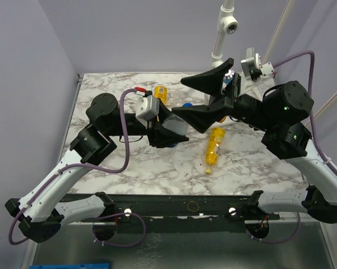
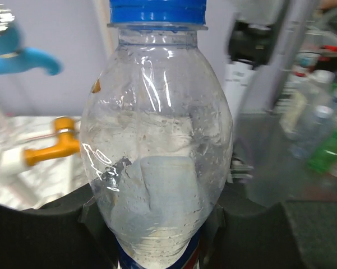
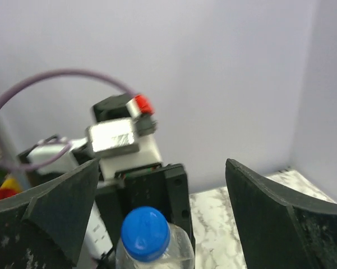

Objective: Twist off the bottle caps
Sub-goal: Unscrew the bottle cap from the plastic bottle.

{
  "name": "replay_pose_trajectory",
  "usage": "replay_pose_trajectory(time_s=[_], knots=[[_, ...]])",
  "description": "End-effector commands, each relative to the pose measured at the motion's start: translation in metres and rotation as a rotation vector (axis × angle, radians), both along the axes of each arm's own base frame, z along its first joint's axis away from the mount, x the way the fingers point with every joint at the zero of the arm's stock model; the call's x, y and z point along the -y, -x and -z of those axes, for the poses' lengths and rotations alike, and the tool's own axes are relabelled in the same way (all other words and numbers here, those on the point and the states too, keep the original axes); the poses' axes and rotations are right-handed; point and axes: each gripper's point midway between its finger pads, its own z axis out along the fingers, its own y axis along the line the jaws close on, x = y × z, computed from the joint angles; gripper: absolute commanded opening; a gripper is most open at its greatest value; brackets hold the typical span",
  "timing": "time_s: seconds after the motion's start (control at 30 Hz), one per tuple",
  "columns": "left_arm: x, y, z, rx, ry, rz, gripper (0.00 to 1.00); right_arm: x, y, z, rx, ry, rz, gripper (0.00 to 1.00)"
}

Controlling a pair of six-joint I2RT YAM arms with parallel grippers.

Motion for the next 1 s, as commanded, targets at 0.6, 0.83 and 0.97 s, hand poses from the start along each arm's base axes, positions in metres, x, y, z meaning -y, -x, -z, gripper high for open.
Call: replay_pose_trajectory(time_s=[0.6, 0.83, 0.97], knots=[[-0.018, -0.108, 0.013, 0.043, -0.015, -0.587, 0.0, -0.019, -0.1, 0.024, -0.29, 0.026, 0.402, 0.54], [-0.016, -0.106, 0.015, 0.035, -0.017, -0.57, 0.0, -0.021, -0.095, 0.025, -0.291, 0.02, 0.373, 0.29], [-0.015, -0.103, 0.017, 0.036, -0.021, -0.551, 0.0, -0.019, -0.091, 0.02, -0.276, 0.011, 0.358, 0.21]])
